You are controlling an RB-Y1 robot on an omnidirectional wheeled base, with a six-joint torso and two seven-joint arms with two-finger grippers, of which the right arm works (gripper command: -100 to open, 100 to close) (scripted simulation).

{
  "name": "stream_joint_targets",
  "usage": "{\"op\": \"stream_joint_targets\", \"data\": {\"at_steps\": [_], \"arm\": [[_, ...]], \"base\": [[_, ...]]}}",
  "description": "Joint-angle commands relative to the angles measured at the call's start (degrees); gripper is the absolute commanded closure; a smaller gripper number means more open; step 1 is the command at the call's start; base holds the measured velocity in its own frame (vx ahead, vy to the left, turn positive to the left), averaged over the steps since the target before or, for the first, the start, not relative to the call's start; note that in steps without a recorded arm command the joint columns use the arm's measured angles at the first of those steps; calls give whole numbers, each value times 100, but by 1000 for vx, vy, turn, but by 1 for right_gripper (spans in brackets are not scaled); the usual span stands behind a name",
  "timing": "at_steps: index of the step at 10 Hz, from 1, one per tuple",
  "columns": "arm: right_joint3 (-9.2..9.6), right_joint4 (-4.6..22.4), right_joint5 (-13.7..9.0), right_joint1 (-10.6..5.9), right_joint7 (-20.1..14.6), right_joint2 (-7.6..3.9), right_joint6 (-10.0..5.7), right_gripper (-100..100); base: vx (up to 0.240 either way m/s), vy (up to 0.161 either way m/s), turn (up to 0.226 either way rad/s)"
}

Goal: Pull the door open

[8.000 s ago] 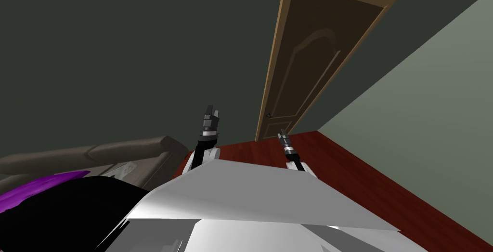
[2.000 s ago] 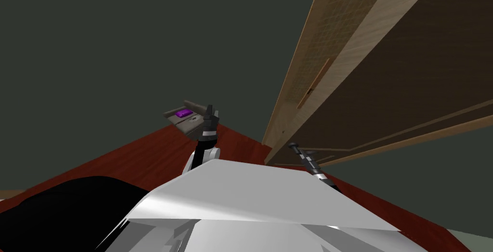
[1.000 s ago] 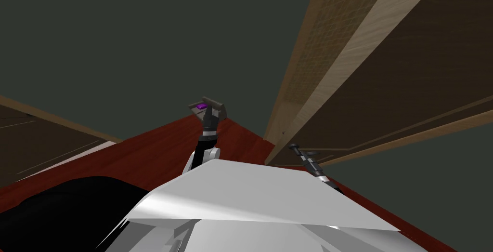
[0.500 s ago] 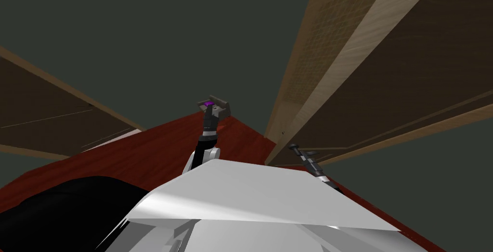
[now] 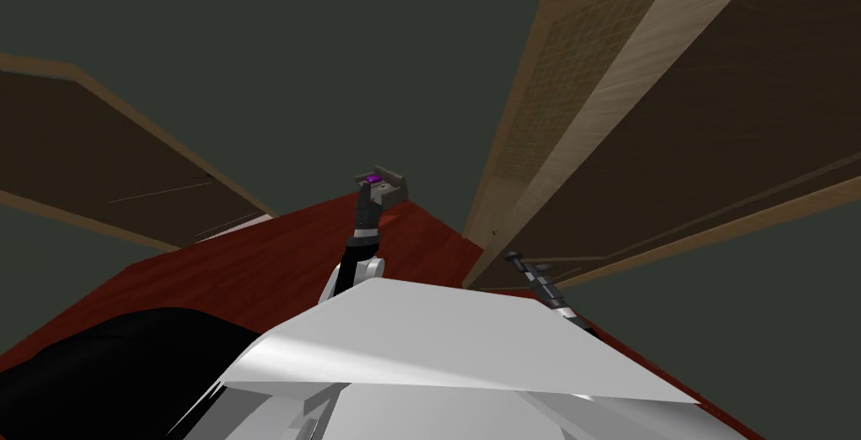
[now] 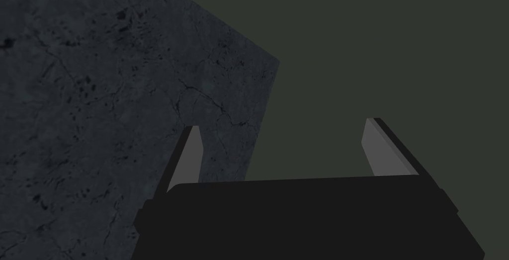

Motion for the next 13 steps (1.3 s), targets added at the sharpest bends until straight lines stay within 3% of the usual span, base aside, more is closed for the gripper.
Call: {"op": "stream_joint_targets", "data": {"at_steps": [1, 9, 13], "arm": [[-6, 18, 9, -11, -2, -8, -43, 100], [-57, 173, 68, -16, -28, -56, -246, 100], [-45, 196, 102, -9, -46, -37, -264, 100]], "base": [[-177, -73, 151], [-204, -90, 161], [-130, -53, 114]]}}
